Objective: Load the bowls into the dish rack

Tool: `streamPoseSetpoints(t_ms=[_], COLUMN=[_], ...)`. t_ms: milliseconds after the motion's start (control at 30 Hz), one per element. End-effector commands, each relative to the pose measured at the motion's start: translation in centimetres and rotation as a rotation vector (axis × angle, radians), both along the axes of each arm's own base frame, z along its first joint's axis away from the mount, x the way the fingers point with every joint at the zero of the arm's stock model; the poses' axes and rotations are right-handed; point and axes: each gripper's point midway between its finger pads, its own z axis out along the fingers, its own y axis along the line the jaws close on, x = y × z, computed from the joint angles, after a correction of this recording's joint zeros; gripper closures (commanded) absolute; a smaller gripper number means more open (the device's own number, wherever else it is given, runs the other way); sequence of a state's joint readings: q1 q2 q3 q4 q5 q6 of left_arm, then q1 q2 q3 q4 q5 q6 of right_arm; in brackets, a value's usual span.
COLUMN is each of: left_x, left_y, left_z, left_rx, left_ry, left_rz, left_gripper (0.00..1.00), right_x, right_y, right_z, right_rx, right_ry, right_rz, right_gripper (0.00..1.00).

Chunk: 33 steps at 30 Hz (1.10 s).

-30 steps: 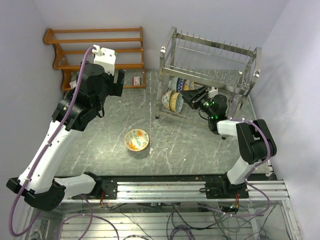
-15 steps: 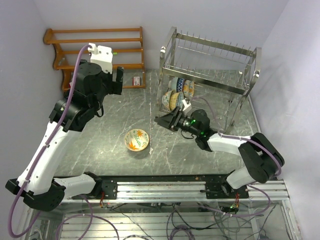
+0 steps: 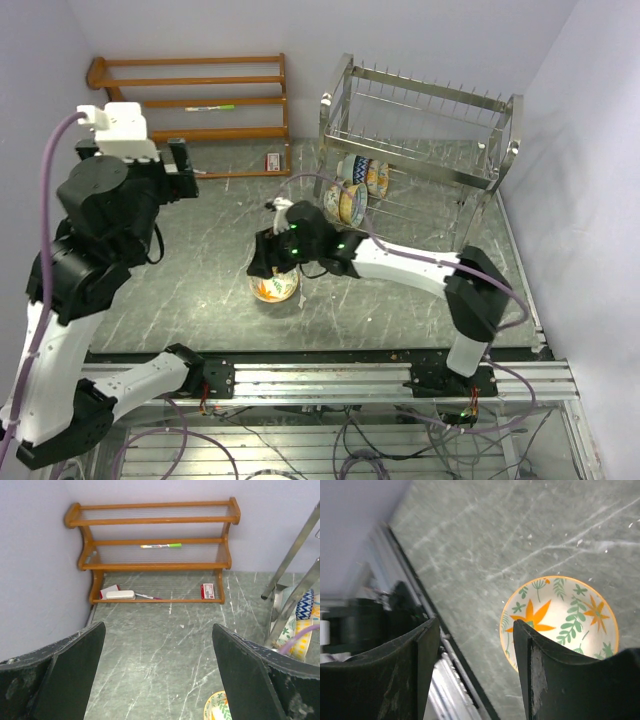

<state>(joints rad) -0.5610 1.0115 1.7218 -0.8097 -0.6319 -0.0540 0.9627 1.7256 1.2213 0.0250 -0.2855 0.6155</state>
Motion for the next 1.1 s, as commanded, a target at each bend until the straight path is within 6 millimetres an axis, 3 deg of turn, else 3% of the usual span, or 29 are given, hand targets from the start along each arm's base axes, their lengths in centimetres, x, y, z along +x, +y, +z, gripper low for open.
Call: streamPoseSetpoints(t_ms=[0, 200, 333, 367, 500, 600, 700, 767, 833, 933, 1067], left_x=[-2.5, -4.0, -4.3, -4.4, -4.3, -4.3, -4.2, -4.2, -4.2, -4.0, -3.6], left_y=[2.4, 3.8, 4.1, 4.1, 4.1, 4.1, 4.1, 4.1, 4.1, 4.0, 3.6], left_z=[0.5, 0.8, 0.4, 0.3, 0.0, -0.1, -0.3, -0.3, -0.4, -0.4, -0.4], left_rx=[-0.026, -0.033, -0.032, -0.031, -0.021, -0.012, -0.003, -0.001, 0.003, 0.008, 0.005], left_ry=[-0.011, -0.026, -0.019, -0.018, -0.014, -0.011, -0.01, -0.012, -0.011, -0.012, -0.018], left_rz=[0.061, 0.092, 0.096, 0.096, 0.095, 0.092, 0.095, 0.094, 0.093, 0.091, 0.081], left_gripper=[0.01, 0.01, 0.01, 0.01, 0.01, 0.01, 0.01, 0.01, 0.01, 0.01, 0.01], right_x=[-2.4, -4.0, -4.1, -4.2, -3.9, -3.5, -3.3, -3.1, -3.1, -3.3, -3.3], right_y=[-1.5, -0.8, -0.5, -0.5, -0.3, -0.3, -0.6, -0.7, -0.7, -0.2, 0.2], right_z=[-7.9, -10.3, -11.1, -12.2, -13.6, -14.3, -14.5, -13.9, -13.0, -10.3, -5.9], right_rx=[-0.418, -0.535, -0.595, -0.628, -0.693, -0.723, -0.746, -0.744, -0.723, -0.636, -0.449], right_ry=[-0.08, -0.096, -0.132, -0.135, -0.215, -0.241, -0.255, -0.269, -0.282, -0.289, -0.23], right_rz=[0.134, 0.181, 0.193, 0.199, 0.194, 0.193, 0.193, 0.185, 0.178, 0.171, 0.142], right_gripper=[0.4, 0.39, 0.39, 0.39, 0.39, 0.49, 0.72, 0.87, 0.93, 1.0, 1.0])
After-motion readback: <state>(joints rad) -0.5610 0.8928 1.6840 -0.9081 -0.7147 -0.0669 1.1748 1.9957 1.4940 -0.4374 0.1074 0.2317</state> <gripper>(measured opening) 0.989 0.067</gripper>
